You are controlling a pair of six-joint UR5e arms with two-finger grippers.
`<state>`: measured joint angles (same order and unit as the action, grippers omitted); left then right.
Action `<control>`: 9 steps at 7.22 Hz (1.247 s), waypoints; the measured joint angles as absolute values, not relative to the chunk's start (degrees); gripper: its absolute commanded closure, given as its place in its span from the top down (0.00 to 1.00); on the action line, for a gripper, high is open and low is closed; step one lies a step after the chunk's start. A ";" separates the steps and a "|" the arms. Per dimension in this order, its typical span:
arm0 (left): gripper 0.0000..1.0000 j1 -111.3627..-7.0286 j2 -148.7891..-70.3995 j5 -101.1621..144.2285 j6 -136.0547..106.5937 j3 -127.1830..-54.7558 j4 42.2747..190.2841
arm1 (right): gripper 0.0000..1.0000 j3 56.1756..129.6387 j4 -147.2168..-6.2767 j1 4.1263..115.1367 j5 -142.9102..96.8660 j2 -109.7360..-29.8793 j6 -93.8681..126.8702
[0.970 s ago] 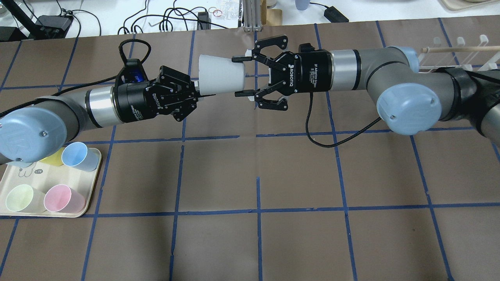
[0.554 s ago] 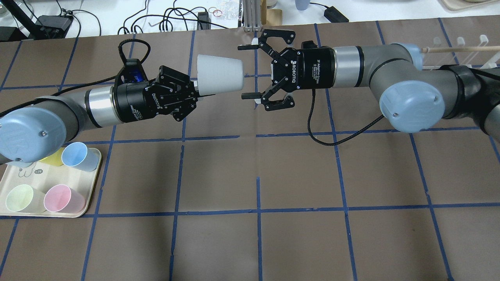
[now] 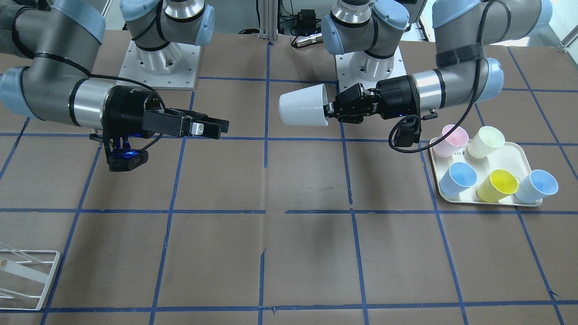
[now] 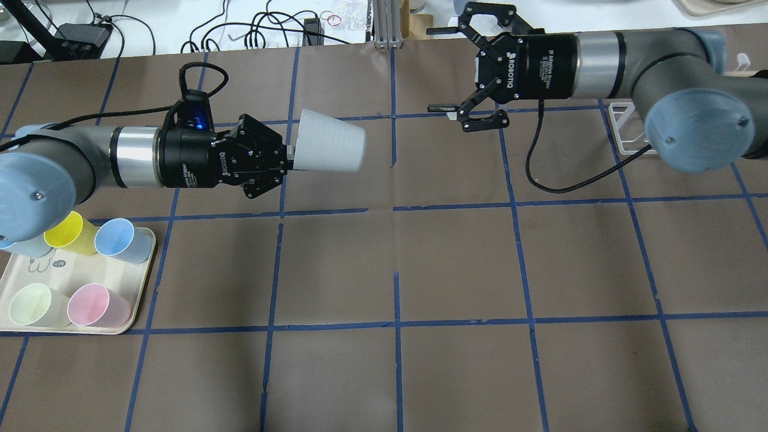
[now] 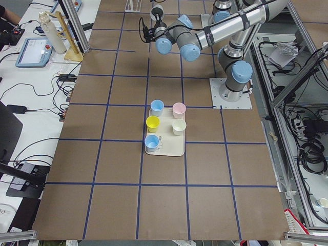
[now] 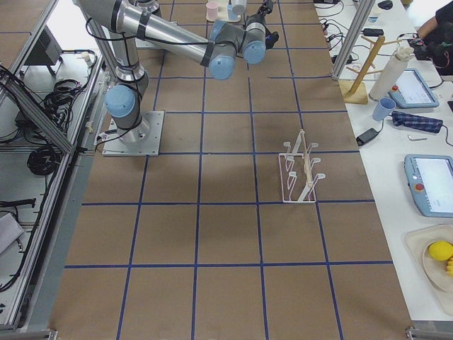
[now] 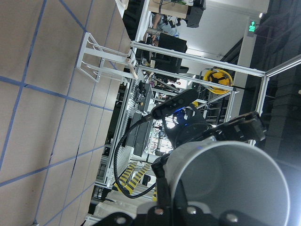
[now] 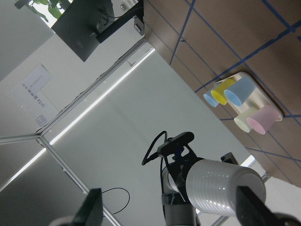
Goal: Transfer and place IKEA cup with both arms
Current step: 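Open and withdraw the right gripper while the left gripper carries the cup away, then lower the white cup onto the tray beside the blue cup with the left gripper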
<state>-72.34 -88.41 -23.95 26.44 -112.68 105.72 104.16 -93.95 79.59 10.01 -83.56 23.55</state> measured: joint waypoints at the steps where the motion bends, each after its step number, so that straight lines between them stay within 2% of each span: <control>1: 0.00 -69.62 -87.57 -31.63 26.46 -112.27 105.12 | 1.00 103.36 -93.74 78.67 15.48 -84.97 24.99; 4: 0.00 -61.13 -83.91 -61.00 26.45 -109.83 99.08 | 1.00 101.38 -93.36 78.71 39.06 -92.87 29.15; 6: 0.00 -54.82 -81.40 -76.77 28.22 -105.64 98.12 | 1.00 101.36 -93.18 80.68 56.31 -97.77 28.83; 9: 0.00 -38.68 -82.30 -85.20 45.29 -101.69 98.49 | 1.00 101.38 -93.16 87.91 80.85 -100.14 24.40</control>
